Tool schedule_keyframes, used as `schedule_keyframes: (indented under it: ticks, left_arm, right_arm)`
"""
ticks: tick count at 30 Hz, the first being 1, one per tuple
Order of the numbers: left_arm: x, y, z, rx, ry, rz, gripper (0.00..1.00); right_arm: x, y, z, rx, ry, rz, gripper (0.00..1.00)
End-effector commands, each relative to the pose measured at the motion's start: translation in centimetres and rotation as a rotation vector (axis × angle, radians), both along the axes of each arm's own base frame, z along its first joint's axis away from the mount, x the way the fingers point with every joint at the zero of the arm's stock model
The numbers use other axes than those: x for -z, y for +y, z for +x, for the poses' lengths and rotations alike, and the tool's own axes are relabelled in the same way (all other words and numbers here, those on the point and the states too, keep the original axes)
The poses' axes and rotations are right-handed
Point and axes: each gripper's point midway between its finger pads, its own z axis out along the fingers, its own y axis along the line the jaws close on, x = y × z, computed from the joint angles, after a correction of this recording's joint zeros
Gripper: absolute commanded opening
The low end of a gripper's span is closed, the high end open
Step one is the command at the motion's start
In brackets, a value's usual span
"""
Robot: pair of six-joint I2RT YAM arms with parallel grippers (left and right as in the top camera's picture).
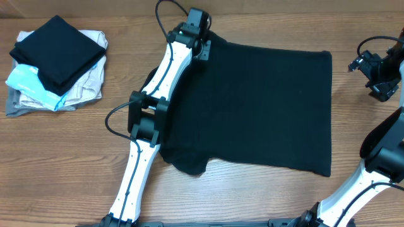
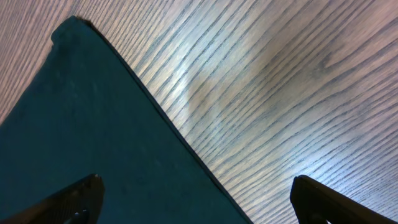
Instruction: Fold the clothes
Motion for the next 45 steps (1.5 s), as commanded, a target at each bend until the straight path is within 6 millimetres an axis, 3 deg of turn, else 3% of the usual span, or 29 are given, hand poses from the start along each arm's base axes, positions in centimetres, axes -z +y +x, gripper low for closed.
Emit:
schedule_keyframes:
  ticks: [1, 12, 14, 17, 29, 32, 35, 42, 45]
  left_arm:
    - [2.2, 1.5, 0.3, -0.052, 0.022, 0.008, 0.07]
    - [3.3, 1.5, 2.4, -0.062, -0.051, -0.018, 0.16]
    - [2.8, 1.4, 3.0, -0.063, -0.082, -0.030, 0.15]
    - [2.1, 1.1, 3.9, -0.062, -0.126, -0.049, 0.04]
    - [-2.3, -0.4, 8.0, -0.051, -0.362, -0.135, 0.04]
    - [-5.4, -0.4, 8.5, -0.020, -0.417, -0.119, 0.04]
    - [-11.0, -0.1, 7.8, -0.013, -0.442, -0.113, 0.04]
    - [-25.3, 1.7, 2.1, -0.013, -0.464, -0.123, 0.04]
    - [-28.5, 2.3, -0.1, -0.010, -0.462, -0.133, 0.04]
  right_arm:
    - [-1.3, 0.1, 0.2, 0.004, -0.032, -0.009, 1.00]
    - [-1.3, 0.1, 0.2, 0.004, -0.032, -0.009, 1.00]
    - [-1.3, 0.1, 0.2, 0.004, -0.033, -0.010, 1.00]
    - [-1.3, 0.1, 0.2, 0.004, -0.033, -0.010, 1.00]
    - [-1.3, 0.1, 0.2, 0.004, -0.033, -0.010, 1.00]
    - [-1.3, 0.1, 0.2, 0.004, -0.032, -0.009, 1.00]
    - [-1.3, 0.1, 0.2, 0.004, -0.032, -0.009, 1.00]
    - [-1.3, 0.1, 0.2, 0.004, -0.033, -0.010, 1.00]
    - [-1.3, 0.1, 0.2, 0.003, -0.033, -0.010, 1.00]
